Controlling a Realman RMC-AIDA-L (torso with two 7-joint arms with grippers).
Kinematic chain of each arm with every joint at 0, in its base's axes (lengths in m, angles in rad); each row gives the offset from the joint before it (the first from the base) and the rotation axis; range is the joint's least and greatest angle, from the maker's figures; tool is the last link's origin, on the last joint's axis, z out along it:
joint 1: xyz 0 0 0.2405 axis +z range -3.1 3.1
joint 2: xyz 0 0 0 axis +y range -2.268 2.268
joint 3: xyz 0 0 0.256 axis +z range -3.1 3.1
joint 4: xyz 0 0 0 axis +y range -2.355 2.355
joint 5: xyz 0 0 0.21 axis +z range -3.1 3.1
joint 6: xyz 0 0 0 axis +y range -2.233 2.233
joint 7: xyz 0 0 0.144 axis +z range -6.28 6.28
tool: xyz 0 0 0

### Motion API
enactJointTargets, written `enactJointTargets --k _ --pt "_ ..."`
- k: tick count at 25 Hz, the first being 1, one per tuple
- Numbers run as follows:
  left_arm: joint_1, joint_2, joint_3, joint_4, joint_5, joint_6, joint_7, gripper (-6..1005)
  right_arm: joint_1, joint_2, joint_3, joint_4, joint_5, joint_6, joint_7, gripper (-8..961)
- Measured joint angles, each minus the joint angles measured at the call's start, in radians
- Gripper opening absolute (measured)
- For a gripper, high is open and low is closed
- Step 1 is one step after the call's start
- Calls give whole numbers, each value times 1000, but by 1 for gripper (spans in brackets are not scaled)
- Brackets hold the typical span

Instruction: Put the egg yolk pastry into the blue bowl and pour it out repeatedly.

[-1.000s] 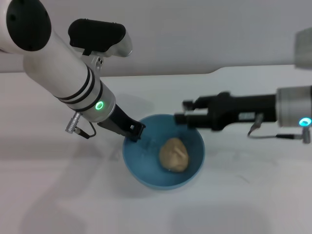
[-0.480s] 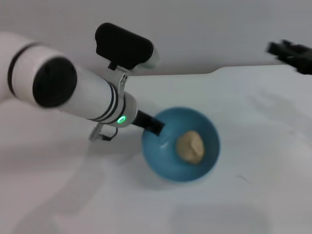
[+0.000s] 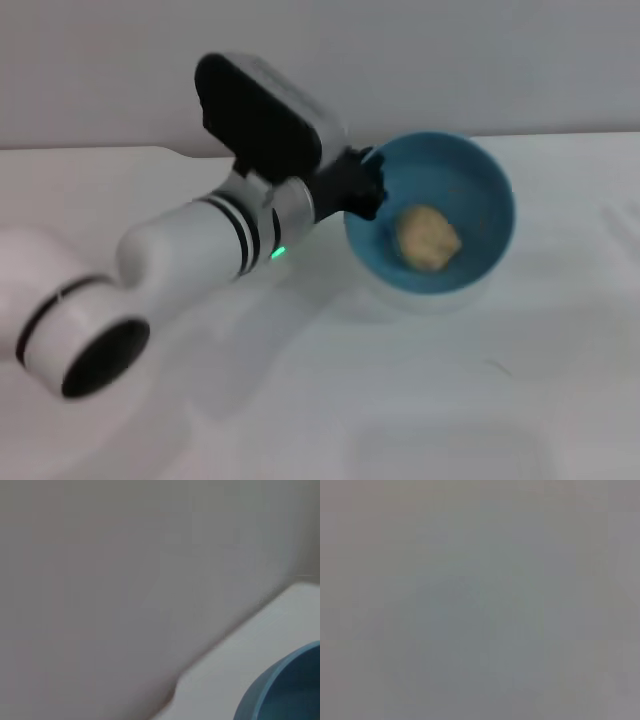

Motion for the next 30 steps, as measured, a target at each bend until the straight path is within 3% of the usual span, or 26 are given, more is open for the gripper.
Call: enactJointTargets --k 2,4,10,13,20,25,30 --pt "16 -4 50 68 72 201 14 17 -5 1 6 1 0 7 -1 477" --pt "17 -6 61 92 79 252 31 16 -5 1 7 1 -1 8 -1 476" --pt "20 -9 141 211 67 564 219 13 0 1 8 2 -3 9 -2 472" --pt "14 -10 204 264 -31 708 389 13 2 2 8 3 -3 10 -2 469" --pt "3 -10 408 334 -429 1032 781 13 5 2 9 17 -2 16 -2 465" --pt "2 -10 509 336 -534 1184 950 12 8 3 9 17 0 24 -3 461" --pt "0 -10 571 324 -546 1303 1059 12 8 3 19 17 2 24 0 458"
